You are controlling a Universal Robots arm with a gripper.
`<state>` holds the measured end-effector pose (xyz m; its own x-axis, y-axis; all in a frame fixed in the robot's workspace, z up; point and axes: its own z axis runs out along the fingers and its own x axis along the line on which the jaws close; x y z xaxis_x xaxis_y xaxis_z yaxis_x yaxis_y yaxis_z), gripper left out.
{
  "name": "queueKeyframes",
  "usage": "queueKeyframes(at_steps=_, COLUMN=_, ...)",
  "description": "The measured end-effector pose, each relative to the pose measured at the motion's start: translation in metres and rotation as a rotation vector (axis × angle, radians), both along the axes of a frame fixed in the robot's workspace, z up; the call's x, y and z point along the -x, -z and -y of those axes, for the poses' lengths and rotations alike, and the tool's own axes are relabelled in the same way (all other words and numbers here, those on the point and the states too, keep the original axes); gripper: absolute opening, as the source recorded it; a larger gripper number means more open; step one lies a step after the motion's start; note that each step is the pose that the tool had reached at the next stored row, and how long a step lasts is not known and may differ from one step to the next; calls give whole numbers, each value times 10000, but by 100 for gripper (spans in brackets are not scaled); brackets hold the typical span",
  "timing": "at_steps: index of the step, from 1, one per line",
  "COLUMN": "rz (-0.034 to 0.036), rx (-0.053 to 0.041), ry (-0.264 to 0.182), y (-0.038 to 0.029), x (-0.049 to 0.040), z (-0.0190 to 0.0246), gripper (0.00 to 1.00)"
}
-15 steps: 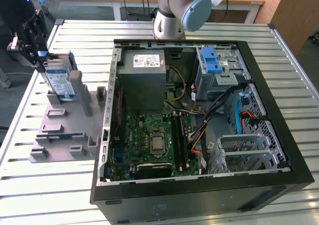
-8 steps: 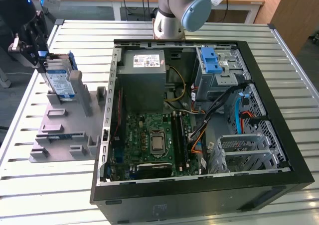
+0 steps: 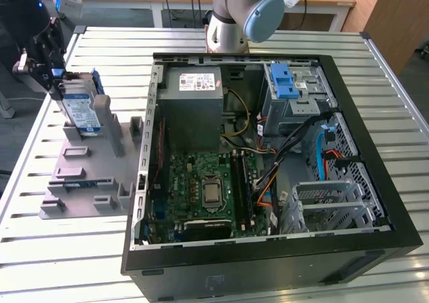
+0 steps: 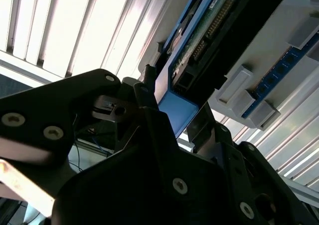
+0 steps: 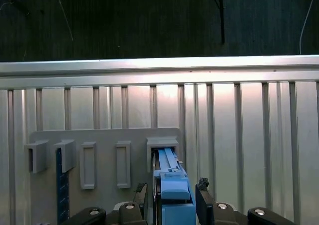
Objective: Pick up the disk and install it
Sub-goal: 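Pick up the disk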
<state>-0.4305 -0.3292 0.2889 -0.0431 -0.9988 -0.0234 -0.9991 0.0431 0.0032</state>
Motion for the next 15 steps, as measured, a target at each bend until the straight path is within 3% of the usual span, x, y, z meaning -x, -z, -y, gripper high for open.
queueKeyframes(at_steps=5, rz=-1, rx=3, ry=0, y=13, x=0, z=0, gripper=49)
queueKeyframes(at_steps=6, rz=-1, rx=3, ry=0, y=15, x=0, z=0, gripper=42)
queueKeyframes(at_steps=15, rz=0, rx=2, ry=0, y=18, x=0, z=0, gripper=36)
